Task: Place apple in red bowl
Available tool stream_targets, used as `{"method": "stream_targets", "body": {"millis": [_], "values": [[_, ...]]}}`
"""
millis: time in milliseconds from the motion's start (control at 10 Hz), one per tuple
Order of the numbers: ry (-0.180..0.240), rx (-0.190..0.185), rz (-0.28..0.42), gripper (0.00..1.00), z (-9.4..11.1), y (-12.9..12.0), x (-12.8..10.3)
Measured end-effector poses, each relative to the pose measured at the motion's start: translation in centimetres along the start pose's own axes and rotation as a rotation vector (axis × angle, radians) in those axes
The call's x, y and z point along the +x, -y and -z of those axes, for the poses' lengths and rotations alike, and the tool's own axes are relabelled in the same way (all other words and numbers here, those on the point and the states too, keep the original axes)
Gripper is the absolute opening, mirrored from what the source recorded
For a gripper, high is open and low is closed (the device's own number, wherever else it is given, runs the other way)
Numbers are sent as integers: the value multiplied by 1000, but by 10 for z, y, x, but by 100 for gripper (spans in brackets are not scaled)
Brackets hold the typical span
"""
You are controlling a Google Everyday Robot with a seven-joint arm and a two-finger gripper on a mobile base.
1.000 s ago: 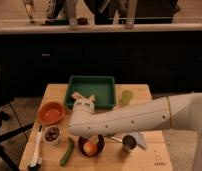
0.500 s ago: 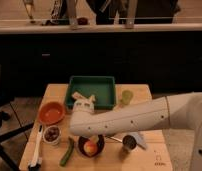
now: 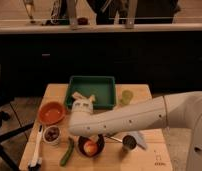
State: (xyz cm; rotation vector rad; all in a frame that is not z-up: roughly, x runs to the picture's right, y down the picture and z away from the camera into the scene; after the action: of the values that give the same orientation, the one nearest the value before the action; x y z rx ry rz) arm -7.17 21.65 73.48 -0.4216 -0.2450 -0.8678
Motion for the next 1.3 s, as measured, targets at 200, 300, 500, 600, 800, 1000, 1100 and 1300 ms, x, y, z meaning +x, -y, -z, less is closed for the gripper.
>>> {"method": "stream_targets", "body": {"millis": [200,300,500,600,800,1000,1100,1300], "values": [[46,-26,-64,80,1,-6,2],[67,-46,-85,80,1,-8,2],[89,-59,-99,80,3,-8,0],[97,-50,-100,80,4,-8,-2],[107,-26,-97,80,7,-7,-6],[107,-14,-105,80,10,-9,-8],[106,-8,-109,79,12,-9,-10],[106,2,-124,74,15,-11,-11]]}}
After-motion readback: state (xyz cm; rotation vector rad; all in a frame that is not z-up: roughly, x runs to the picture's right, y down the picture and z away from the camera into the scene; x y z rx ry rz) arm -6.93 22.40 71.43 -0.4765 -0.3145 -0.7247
